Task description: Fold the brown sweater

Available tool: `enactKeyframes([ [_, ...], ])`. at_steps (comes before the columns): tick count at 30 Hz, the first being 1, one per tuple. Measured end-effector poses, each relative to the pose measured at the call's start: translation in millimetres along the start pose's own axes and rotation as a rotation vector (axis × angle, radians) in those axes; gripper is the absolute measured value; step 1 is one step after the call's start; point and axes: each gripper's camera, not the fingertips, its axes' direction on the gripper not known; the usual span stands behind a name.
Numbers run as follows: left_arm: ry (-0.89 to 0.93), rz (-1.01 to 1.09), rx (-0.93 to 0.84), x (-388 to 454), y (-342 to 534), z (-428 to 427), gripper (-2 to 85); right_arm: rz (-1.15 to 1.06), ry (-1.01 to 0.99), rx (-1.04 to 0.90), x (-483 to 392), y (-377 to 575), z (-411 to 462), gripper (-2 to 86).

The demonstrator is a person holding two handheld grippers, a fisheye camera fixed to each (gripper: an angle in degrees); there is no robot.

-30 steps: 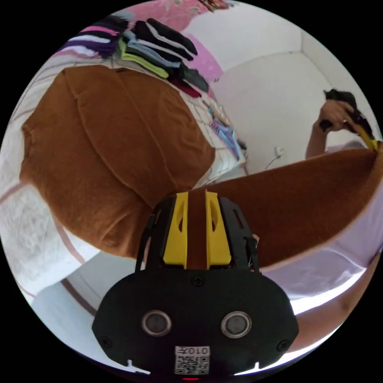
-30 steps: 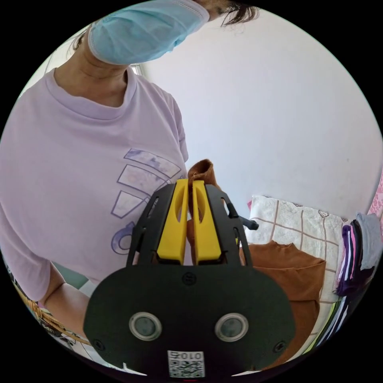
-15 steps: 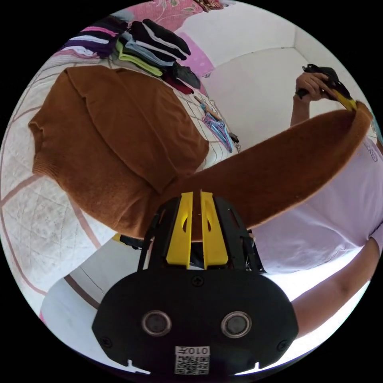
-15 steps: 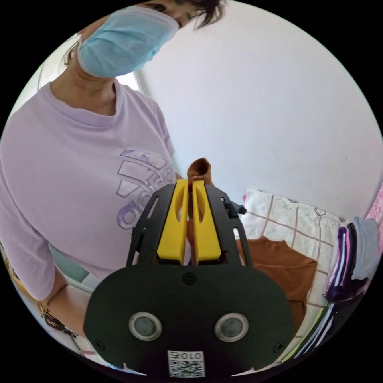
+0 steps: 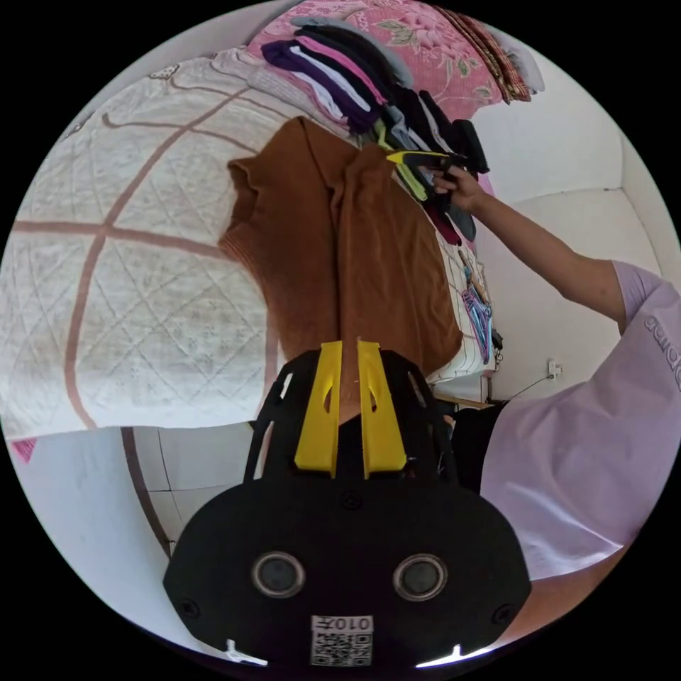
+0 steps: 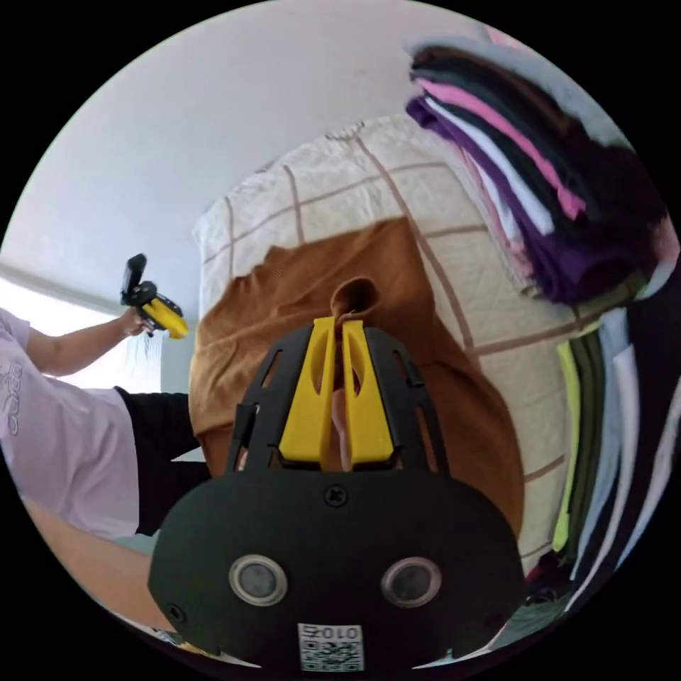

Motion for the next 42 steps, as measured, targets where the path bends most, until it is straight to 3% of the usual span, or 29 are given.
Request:
enactKeyframes([
  [3,0.040,0.001,-0.033,-2,2,15,3.4,-0.006,-0.050,0.058,9,6,-5,3.8],
  [8,0.069,0.020,-0.042,-9,-12,29,4.0,-0.344,-0.152,0.386,-19,22,-82,3.6],
  [13,0.030,0.061,-0.019,-19,-50,35,4.6,-0.065,-0.066,0.131,49,2,-43,3.7],
  [17,0.007,0.092,-0.033,-27,-86,45,5.0,-0.008,0.033,0.008,60,2,-22,3.9],
  [24,-0.046,0.123,-0.085,-34,-109,81,5.3,0.053,0.114,0.071,65,22,-51,6.3],
  [31,-0.140,0.173,-0.063,-20,-108,135,5.3,0.096,0.169,0.335,39,57,-117,6.1],
  [36,-0.139,0.153,-0.105,-35,-113,190,5.3,0.027,0.165,0.183,19,62,-87,6.6],
  [42,-0.126,0.134,-0.104,-58,-111,236,5.2,0.208,0.078,0.051,58,75,-61,6.3],
])
